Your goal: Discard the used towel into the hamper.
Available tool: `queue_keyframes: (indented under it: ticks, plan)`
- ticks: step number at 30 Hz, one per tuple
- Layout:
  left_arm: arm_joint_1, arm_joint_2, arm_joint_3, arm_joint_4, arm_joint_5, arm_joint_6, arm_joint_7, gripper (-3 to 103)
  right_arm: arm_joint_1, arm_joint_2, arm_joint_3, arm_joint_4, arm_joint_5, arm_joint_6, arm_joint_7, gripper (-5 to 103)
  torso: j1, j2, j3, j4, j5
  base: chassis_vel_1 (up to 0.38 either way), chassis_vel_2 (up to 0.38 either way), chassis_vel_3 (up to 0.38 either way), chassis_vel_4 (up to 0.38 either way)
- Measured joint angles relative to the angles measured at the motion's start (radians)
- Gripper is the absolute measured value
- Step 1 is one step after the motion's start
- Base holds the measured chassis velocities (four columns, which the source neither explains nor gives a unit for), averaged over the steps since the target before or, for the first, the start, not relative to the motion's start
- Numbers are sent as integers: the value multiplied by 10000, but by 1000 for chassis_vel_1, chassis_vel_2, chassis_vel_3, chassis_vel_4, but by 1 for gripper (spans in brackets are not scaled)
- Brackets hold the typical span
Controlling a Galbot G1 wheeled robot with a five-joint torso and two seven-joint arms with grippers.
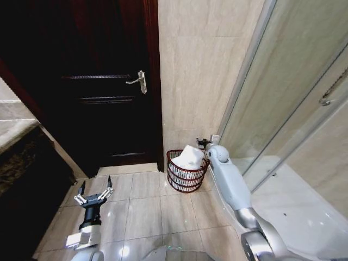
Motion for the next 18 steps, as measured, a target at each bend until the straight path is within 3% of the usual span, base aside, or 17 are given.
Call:
queue_keyframes:
  ticks: [5,7,8,11,12,15,16,18]
  plan:
    - [-46,-28,-16,26,0,5,15,100,-278,-200,-26,365,-6,390,8,85,0,0,1,1,1,0,0,0,0]
    - [-64,-99,-40,26,58,23,19,100,-606,-374,42,683,3,947,43,95,1,0,0,4,1,0,0,0,0]
    - [-64,-99,-40,26,58,23,19,100,-606,-374,42,683,3,947,43,95,1,0,0,4,1,0,0,0,0]
    - [-137,-159,-28,-8,163,153,114,100,-1760,-735,373,1490,-412,2484,-596,100,0,0,1,0,1,0,0,0,0]
    - [-137,-159,-28,-8,163,153,114,100,-1760,-735,373,1490,-412,2484,-596,100,0,0,1,0,1,0,0,0,0]
    - [-306,-168,197,-8,339,296,237,100,-3052,-813,697,1712,-1770,4703,-1301,100,0,0,2,-3,4,0,0,0,0]
    - [-306,-168,197,-8,339,296,237,100,-3052,-813,697,1712,-1770,4703,-1301,100,0,0,2,-3,4,0,0,0,0]
    - [-397,-167,394,-5,506,344,328,100,-3822,-711,971,1980,-2490,5579,-1584,100,0,0,0,-3,3,0,0,0,0]
